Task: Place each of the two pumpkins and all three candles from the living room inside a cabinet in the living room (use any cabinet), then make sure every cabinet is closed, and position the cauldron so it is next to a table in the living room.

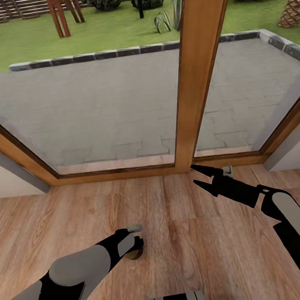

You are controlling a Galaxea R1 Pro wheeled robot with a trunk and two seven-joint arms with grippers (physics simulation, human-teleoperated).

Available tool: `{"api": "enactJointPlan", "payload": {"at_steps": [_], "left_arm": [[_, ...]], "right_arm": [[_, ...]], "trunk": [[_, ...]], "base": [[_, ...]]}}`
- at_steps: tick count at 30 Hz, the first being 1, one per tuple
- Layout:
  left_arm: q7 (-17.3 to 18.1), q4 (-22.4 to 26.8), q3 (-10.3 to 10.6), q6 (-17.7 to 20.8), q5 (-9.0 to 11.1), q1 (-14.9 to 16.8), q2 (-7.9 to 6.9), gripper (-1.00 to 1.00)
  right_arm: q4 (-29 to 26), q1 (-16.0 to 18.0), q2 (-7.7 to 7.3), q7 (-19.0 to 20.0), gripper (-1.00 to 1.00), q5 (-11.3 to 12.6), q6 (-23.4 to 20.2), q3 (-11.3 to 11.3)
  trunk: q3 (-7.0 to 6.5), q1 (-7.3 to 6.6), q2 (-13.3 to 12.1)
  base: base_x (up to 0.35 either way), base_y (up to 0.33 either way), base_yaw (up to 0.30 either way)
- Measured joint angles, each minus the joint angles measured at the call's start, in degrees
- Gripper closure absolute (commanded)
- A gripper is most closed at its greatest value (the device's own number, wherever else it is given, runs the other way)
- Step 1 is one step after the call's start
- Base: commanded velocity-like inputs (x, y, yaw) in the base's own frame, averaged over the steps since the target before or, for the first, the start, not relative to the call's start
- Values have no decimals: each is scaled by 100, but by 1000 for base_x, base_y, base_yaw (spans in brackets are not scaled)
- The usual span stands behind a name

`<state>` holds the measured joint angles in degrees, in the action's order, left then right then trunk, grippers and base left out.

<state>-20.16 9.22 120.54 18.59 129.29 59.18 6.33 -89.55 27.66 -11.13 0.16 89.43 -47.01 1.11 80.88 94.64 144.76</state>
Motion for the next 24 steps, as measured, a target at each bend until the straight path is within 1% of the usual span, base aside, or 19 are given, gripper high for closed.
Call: {"api": "enactJointPlan", "payload": {"at_steps": [7, 12, 24], "left_arm": [[3, 0, 4, 3, 0, 0, 0, -100], [4, -1, -2, 3, 1, 0, 0, -100], [4, -3, -10, 3, 0, 3, -2, -100]], "right_arm": [[-1, 0, 0, 0, -100, 0, 0, 0], [0, 0, 0, 0, -100, -3, 0, -4], [-1, 0, 0, 0, -100, 0, 0, -6]], "trunk": [[0, 0, 0], [110, 13, 6], [111, 13, 7]], "base": [[0, 0, 0], [0, 0, 0], [0, 0, 0]]}}
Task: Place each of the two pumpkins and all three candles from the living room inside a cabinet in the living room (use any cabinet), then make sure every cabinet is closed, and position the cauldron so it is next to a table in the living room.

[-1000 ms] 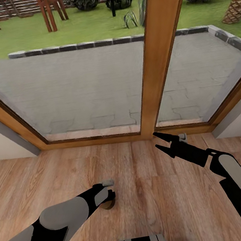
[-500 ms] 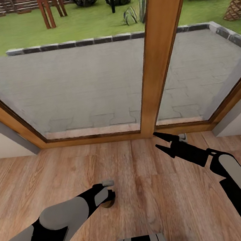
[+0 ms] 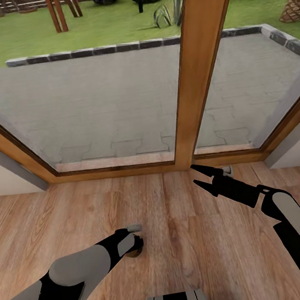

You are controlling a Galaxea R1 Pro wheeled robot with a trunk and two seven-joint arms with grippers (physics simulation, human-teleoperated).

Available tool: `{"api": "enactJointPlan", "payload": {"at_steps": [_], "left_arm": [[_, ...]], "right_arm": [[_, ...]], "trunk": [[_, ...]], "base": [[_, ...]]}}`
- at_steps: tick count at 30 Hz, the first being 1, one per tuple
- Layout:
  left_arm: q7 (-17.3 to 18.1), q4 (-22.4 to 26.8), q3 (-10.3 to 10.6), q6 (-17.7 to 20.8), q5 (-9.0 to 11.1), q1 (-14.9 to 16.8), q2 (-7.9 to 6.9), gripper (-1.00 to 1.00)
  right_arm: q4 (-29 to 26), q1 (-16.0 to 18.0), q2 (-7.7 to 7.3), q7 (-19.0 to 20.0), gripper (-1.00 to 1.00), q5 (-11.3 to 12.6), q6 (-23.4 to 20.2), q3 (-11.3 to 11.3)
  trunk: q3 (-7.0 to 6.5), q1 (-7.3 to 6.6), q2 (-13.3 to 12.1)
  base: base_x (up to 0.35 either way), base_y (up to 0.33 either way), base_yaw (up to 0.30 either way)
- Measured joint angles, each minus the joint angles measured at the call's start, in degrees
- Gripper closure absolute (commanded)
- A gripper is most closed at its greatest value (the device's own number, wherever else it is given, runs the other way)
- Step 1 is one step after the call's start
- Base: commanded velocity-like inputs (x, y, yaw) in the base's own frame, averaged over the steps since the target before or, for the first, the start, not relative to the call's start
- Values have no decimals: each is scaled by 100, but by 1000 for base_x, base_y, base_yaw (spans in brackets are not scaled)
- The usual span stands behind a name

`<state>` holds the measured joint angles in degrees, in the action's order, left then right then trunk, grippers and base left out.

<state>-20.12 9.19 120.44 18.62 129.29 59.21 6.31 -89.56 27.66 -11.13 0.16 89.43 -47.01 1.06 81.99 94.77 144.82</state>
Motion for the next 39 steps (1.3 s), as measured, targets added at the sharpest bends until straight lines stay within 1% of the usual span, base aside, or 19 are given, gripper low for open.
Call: {"api": "enactJointPlan", "payload": {"at_steps": [9, 15, 18, 20, 26, 30, 39], "left_arm": [[-11, -13, -1, 0, 0, -2, -21, -100], [-9, -14, 5, 0, 0, -2, -9, -100], [-9, -14, 6, 0, 0, -2, -7, -100], [-9, -14, 12, 0, 0, -3, -7, -100], [-3, -14, 15, 0, 0, -3, -7, -100], [6, -15, 15, 1, 0, -2, -2, -100], [9, -14, 9, 0, 0, -2, 1, -100]], "right_arm": [[0, 0, -2, 0, -100, 0, 0, -3], [0, 0, -7, 0, -100, 0, 0, -4], [0, 0, -5, 0, -100, 0, 0, -40], [5, 0, -2, 0, -100, 0, 5, -102], [6, 0, -3, 0, -100, 1, 9, -120], [3, -3, -3, 0, -100, -3, 9, -121], [2, -7, -2, 0, -100, 0, 9, -122]], "trunk": [[0, 0, 0], [0, 0, 0], [0, 0, 0], [0, 0, 0], [0, 0, 0], [88, 11, 5], [89, 10, 5]], "base": [[0, 0, 0], [0, 0, 0], [0, 0, 0], [0, 0, 0], [0, 0, 0], [0, 0, 0], [0, 0, 0]]}}
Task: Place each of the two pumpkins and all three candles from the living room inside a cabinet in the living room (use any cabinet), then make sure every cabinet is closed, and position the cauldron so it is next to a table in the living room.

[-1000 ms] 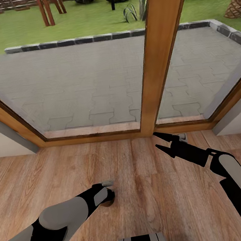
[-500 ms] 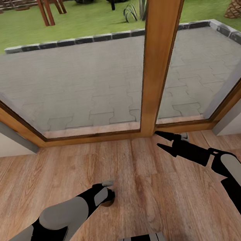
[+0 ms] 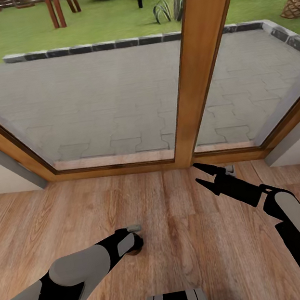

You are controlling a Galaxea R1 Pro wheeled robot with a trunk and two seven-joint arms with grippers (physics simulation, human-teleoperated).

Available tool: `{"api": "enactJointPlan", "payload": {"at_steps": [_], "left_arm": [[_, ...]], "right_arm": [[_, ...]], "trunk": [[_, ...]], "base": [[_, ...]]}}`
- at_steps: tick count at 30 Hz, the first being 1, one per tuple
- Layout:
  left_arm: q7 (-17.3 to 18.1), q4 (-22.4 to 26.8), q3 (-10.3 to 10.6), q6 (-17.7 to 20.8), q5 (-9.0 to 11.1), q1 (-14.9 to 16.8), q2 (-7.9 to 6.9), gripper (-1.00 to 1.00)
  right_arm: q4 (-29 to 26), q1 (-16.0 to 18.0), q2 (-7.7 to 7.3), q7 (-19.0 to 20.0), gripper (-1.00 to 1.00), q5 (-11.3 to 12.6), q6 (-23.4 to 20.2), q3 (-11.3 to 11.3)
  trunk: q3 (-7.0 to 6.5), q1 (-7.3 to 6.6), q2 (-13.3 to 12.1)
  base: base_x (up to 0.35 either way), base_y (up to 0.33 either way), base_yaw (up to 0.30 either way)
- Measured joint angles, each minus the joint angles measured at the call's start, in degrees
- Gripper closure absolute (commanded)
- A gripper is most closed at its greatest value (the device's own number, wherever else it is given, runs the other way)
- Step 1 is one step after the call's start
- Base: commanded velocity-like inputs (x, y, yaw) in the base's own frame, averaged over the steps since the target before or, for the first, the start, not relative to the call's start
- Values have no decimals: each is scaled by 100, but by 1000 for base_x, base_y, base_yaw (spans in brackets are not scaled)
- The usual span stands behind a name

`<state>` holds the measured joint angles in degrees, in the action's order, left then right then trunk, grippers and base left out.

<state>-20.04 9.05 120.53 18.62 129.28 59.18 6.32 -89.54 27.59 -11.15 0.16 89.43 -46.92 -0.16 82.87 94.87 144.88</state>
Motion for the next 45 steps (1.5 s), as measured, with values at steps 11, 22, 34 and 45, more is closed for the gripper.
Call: {"api": "enactJointPlan", "payload": {"at_steps": [11, 22, 34, 45], "left_arm": [[-1, 0, 0, -2, 5, 1, -3, 100], [-4, 0, -9, -5, 4, 1, -8, 100], [15, 6, -21, -22, 37, 1, -33, 100], [12, -10, -5, -37, -9, 1, -95, 100]], "right_arm": [[6, -2, 0, 0, -100, 0, 0, 0], [6, -2, 0, 0, -100, 0, 0, 0], [6, -2, 0, 0, -100, 0, -1, 4], [10, -2, 0, 0, -100, 3, -1, 4]], "trunk": [[0, 0, 0], [0, 0, 0], [0, -1, 0], [-88, -11, -5]], "base": [[0, 0, 0], [0, 0, 0], [0, 0, 0], [0, 0, 0]]}}
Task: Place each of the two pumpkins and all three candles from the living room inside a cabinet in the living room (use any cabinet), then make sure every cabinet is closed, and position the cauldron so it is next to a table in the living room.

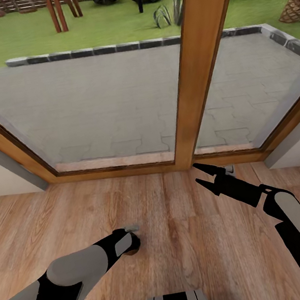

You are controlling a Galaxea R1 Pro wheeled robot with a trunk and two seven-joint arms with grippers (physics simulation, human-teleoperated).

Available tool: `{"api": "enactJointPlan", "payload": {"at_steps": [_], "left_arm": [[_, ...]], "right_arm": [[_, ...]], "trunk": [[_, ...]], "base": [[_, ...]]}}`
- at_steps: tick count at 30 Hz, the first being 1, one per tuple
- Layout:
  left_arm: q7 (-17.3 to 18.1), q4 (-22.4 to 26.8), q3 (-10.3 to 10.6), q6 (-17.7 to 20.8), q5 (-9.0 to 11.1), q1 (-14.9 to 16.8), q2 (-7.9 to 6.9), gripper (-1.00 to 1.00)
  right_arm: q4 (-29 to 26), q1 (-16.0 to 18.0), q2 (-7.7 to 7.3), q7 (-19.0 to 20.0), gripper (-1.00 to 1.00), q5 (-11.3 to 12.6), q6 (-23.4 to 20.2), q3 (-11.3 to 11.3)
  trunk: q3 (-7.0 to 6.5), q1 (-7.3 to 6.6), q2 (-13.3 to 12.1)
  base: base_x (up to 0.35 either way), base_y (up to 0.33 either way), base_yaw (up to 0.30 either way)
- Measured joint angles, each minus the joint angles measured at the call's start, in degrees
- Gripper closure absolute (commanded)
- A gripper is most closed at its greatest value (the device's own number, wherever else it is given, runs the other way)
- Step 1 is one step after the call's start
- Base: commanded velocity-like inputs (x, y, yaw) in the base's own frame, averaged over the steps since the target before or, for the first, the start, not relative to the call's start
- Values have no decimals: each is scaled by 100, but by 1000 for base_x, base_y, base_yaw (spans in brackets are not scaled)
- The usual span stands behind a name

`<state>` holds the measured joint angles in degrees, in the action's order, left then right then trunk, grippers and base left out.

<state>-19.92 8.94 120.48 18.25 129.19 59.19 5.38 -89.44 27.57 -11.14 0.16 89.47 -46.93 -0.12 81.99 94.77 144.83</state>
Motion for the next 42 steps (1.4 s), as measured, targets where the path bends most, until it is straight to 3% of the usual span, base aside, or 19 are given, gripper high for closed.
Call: {"api": "enactJointPlan", "payload": {"at_steps": [5, 13, 16, 27, 30, 31, 32, 33, 35, 36, 37, 40, 41, 42], "left_arm": [[-11, -1, 10, -504, 1, 0, -52, 100], [-23, -2, 7, -573, 37, 0, -355, 100], [-18, -1, 5, -573, 48, 1, -402, 100], [9, 36, -39, -638, 72, -1, -412, 100], [8, 94, -35, -873, 60, 0, -403, 100], [-27, 536, -17, -1591, 44, 1, -439, 100], [-79, 946, -76, -1883, 38, -3, -474, 100], [-125, 1032, -75, -1953, 55, -4, -521, 100], [-383, 1597, -95, -2124, 71, -9, -765, 100], [-678, 2130, -106, -2292, 66, -8, -982, 100], [-1200, 2979, -102, -2780, 71, -11, -1269, 100], [-2169, 4605, -166, -3388, 20, -3, -1752, 100], [-2389, 5019, -288, -3449, -169, 5, -1877, 100], [-2645, 5602, -640, -3520, -587, 10, -2071, 100]], "right_arm": [[5, 0, 0, 0, -100, -7, 6, 4], [14, 1, 8, 0, -100, -9, 24, 4], [14, 0, 9, 0, -100, -9, 25, 4], [14, 0, 34, 6, -100, -21, 34, 27], [19, 0, 42, 2, -100, -48, 48, 28], [72, -1, 50, 0, -100, -88, 57, 39], [100, 0, 55, 0, -100, -159, 59, 49], [106, 0, 57, 0, -100, -194, 60, 51], [120, 0, 62, 0, -100, -325, 64, 58], [125, 0, 65, 0, -100, -380, 68, 61], [128, 0, 68, 0, -100, -410, 112, 65], [125, 0, 70, 0, -100, -430, 218, 74], [123, 0, 71, 0, -100, -435, 232, 84], [122, -1, 87, 0, -100, -471, 248, 111]], "trunk": [[-111, -13, -7], [-288, -33, -18], [-354, -38, -22], [-598, -66, -36], [-665, -74, -40], [-687, -76, -42], [-709, -79, -43], [-731, -81, -45], [-775, -86, -48], [-797, -89, -49], [-820, -92, -50], [-886, -100, -54], [-909, -104, -55], [-932, -108, -56]], "base": [[0, 0, 0], [-9, 0, 0], [-241, 0, 0], [-336, 0, 0], [-341, 0, 0], [-341, 0, 0], [-341, 0, 0], [-341, 0, 0], [-341, 0, 0], [-341, 0, 0], [-339, 0, 0], [-253, 0, 0], [-95, 0, 0], [-61, 0, 0]]}}
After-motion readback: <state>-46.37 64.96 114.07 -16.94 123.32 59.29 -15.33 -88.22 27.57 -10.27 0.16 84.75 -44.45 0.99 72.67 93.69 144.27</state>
